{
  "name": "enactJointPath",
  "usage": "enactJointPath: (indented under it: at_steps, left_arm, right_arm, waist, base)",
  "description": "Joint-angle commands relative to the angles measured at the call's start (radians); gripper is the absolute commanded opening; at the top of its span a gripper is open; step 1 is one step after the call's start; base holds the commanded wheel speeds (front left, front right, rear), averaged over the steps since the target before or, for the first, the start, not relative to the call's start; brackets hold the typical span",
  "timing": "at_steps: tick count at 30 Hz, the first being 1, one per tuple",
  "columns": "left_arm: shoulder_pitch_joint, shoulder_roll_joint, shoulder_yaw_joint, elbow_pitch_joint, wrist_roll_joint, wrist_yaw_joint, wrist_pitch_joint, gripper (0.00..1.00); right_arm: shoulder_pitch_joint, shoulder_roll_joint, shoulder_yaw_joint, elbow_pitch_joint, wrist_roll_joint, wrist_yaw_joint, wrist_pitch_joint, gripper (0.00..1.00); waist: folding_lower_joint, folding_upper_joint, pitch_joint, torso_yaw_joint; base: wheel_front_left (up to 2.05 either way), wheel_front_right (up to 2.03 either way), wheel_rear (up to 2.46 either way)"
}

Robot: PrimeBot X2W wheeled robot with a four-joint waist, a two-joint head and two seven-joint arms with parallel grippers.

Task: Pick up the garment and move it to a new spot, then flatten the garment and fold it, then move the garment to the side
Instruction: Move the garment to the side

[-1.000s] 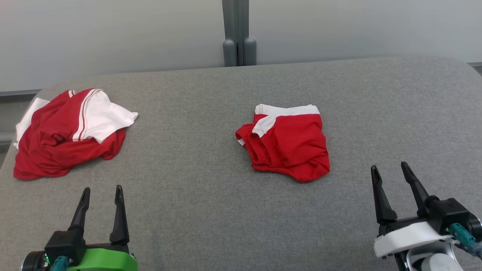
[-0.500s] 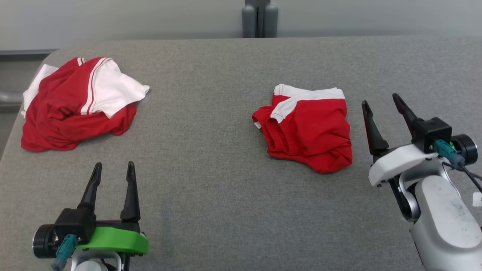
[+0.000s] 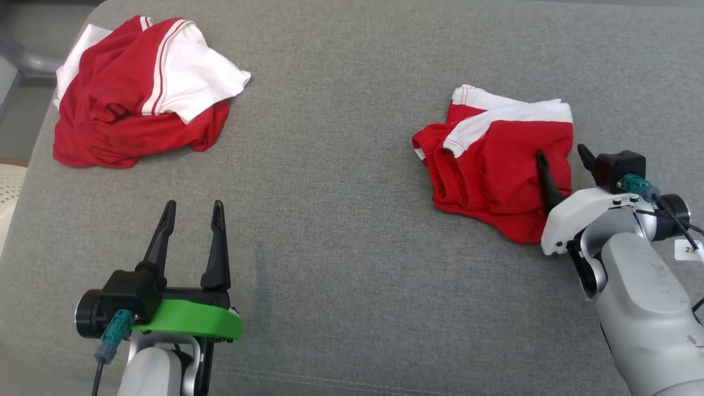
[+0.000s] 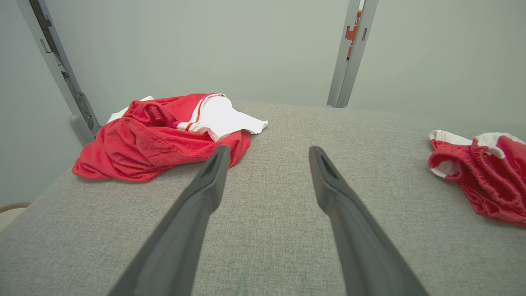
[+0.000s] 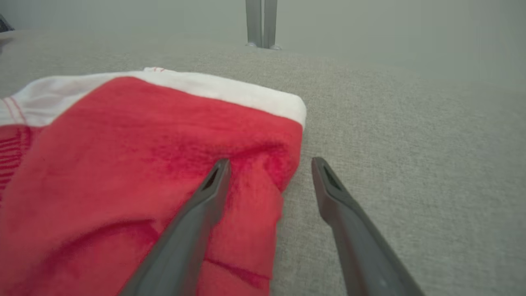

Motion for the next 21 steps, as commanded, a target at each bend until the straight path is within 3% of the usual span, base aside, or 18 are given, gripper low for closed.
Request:
enactJointPath:
  at_steps: [1,7,8,9,10,21]
  left_arm:
    - [-0.021,0.001,-0.004,0.004,-0.013,0.006,0.0,1.0]
    - [-0.027,0.001,-0.016,0.008,-0.017,0.014,0.0,1.0]
    - [-0.026,0.001,-0.016,0.008,-0.017,0.015,0.0,1.0]
    - [-0.023,0.001,-0.016,0.007,-0.018,0.016,0.0,1.0]
    - [-0.021,0.001,-0.015,0.007,-0.018,0.017,0.0,1.0]
    - [-0.036,0.001,-0.011,-0.007,-0.003,0.01,0.0,1.0]
  right_arm:
    - [-0.016,0.007,-0.005,0.034,0.015,0.0,-0.005,1.0]
    - [-0.03,0.042,0.009,0.171,0.039,0.0,-0.008,1.0]
    - [-0.029,0.049,0.011,0.183,0.047,0.0,-0.011,0.72]
    - [-0.029,0.053,0.017,0.198,0.053,0.001,-0.01,0.23]
    - [-0.03,0.058,0.023,0.204,0.062,0.001,-0.016,0.0]
    - [-0.147,-0.058,0.145,0.164,0.103,-0.001,-0.055,0.0]
  waist:
    - [0.0,0.0,0.03,0.026]
    - [0.0,0.0,0.027,0.026]
    - [0.0,0.0,0.026,0.025]
    - [0.0,0.0,0.024,0.023]
    - [0.0,0.0,0.022,0.021]
    - [0.0,0.0,0.051,-0.054]
  base:
    - [0.0,0.0,0.0]
    - [0.0,0.0,0.0]
    - [0.0,0.0,0.0]
    - [0.0,0.0,0.0]
    - [0.0,0.0,0.0]
    - [0.0,0.0,0.0]
